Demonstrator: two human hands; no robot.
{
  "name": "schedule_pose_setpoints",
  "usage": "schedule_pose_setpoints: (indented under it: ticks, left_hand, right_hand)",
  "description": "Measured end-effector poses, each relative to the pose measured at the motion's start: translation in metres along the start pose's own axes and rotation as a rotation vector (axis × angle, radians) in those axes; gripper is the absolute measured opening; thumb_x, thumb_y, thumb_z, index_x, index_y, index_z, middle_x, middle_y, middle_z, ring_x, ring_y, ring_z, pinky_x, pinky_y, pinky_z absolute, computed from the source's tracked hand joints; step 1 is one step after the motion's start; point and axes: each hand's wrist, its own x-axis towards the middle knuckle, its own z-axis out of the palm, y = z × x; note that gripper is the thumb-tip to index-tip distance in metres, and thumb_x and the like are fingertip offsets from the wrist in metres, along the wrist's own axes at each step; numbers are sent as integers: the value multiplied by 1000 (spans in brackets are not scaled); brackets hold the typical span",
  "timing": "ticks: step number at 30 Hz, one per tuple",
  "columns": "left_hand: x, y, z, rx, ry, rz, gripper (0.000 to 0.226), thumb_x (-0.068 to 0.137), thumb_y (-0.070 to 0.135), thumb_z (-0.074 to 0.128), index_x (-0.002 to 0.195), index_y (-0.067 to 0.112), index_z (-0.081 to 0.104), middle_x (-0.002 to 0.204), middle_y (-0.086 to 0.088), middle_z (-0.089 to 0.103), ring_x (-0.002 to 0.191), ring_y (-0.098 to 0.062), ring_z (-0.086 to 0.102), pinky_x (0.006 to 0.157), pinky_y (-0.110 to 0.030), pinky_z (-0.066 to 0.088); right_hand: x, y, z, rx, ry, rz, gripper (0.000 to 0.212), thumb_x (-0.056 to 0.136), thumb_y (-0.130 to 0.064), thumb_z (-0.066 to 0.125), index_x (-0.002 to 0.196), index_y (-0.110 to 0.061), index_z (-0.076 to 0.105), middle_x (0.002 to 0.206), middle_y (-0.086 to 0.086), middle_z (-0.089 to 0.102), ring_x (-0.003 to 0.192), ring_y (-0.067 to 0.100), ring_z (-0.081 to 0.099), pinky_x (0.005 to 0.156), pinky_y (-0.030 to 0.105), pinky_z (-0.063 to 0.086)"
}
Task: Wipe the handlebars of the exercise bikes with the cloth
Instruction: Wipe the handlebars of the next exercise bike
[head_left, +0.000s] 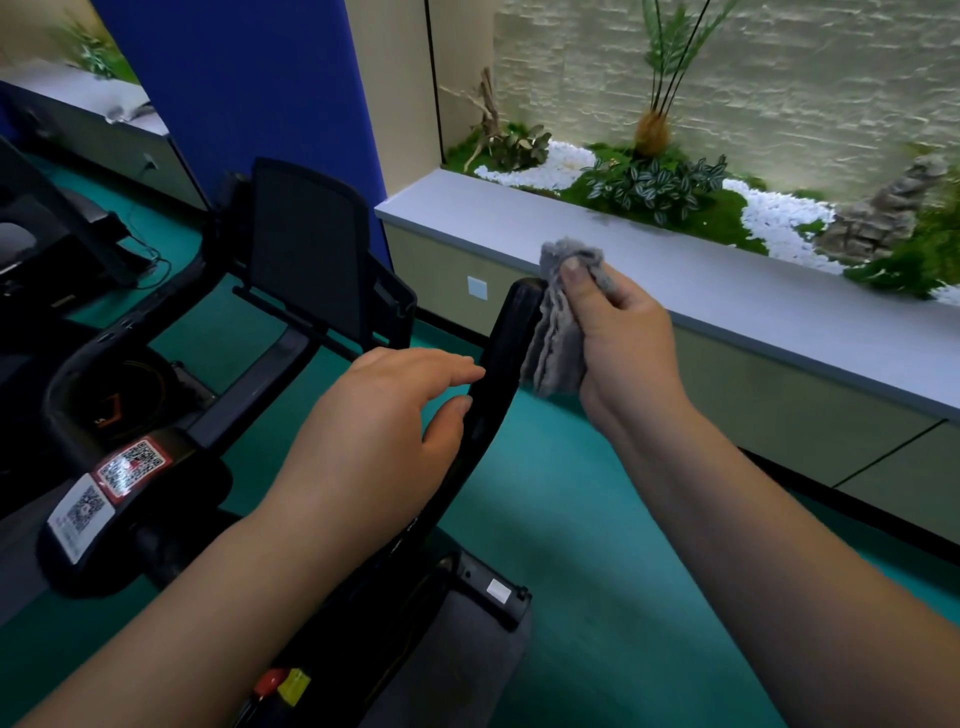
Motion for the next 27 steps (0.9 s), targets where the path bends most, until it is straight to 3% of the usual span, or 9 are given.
schedule_pose_setpoints:
  ticks: [3, 7, 9, 16, 19, 23, 27]
  left_hand:
    - [-3, 0, 3, 3, -7, 4, 30, 86, 17, 63, 114, 26, 67, 113, 15, 64, 110, -8, 54, 89, -34, 51]
    - [-8, -3, 3, 4, -7, -10, 30, 85, 16, 64, 114, 25, 67, 112, 14, 65, 110, -10, 55, 90, -35, 51]
    - [-10, -7, 0, 16, -1, -15, 30, 85, 15, 64, 113, 25, 68, 112, 13, 65, 110, -11, 55, 91, -35, 50]
    - [-22, -16, -13, 86, -181, -41, 34, 85, 25, 64, 118, 34, 62, 114, 15, 63, 111, -9, 50, 89, -26, 46]
    - [-30, -21, -13, 82, -250, -35, 37, 89, 16, 59, 121, 33, 60, 115, 15, 62, 110, -10, 49, 89, -19, 39]
    - [-35, -36, -16, 54, -246, 13, 38, 91, 10, 47, 118, 30, 64, 111, 10, 66, 107, -15, 52, 91, -27, 44]
    - [-32, -52, -29, 59, -218, 94, 40, 83, 17, 40, 110, 26, 69, 108, 7, 68, 104, -17, 55, 90, -26, 42]
  right_hand:
    - [-5, 4, 0, -23, 26, -2, 11, 88, -16, 64, 96, -14, 70, 89, 5, 74, 82, 18, 70, 77, 32, 56]
    - [-48, 46, -10, -52, 36, 162, 15, 87, -16, 65, 99, -8, 70, 91, 9, 74, 84, 22, 68, 83, 39, 54]
    - [-66, 58, -10, -76, -7, 232, 14, 87, -15, 64, 95, -6, 70, 85, 8, 72, 76, 18, 65, 78, 37, 53]
    - [-30, 22, -2, 11, 20, 133, 13, 91, -20, 59, 87, -12, 68, 83, 7, 72, 74, 19, 68, 73, 32, 57]
    - [-57, 44, -7, -77, -6, 186, 13, 91, -20, 60, 90, -10, 68, 84, 8, 72, 72, 16, 67, 68, 30, 57]
    - [-114, 91, -10, -187, -99, 313, 13, 88, -16, 64, 91, -4, 69, 92, 21, 71, 80, 25, 65, 81, 47, 55]
    - [-115, 95, -3, -136, -74, 279, 10, 85, -5, 64, 93, -4, 70, 90, 18, 72, 77, 21, 66, 77, 39, 56]
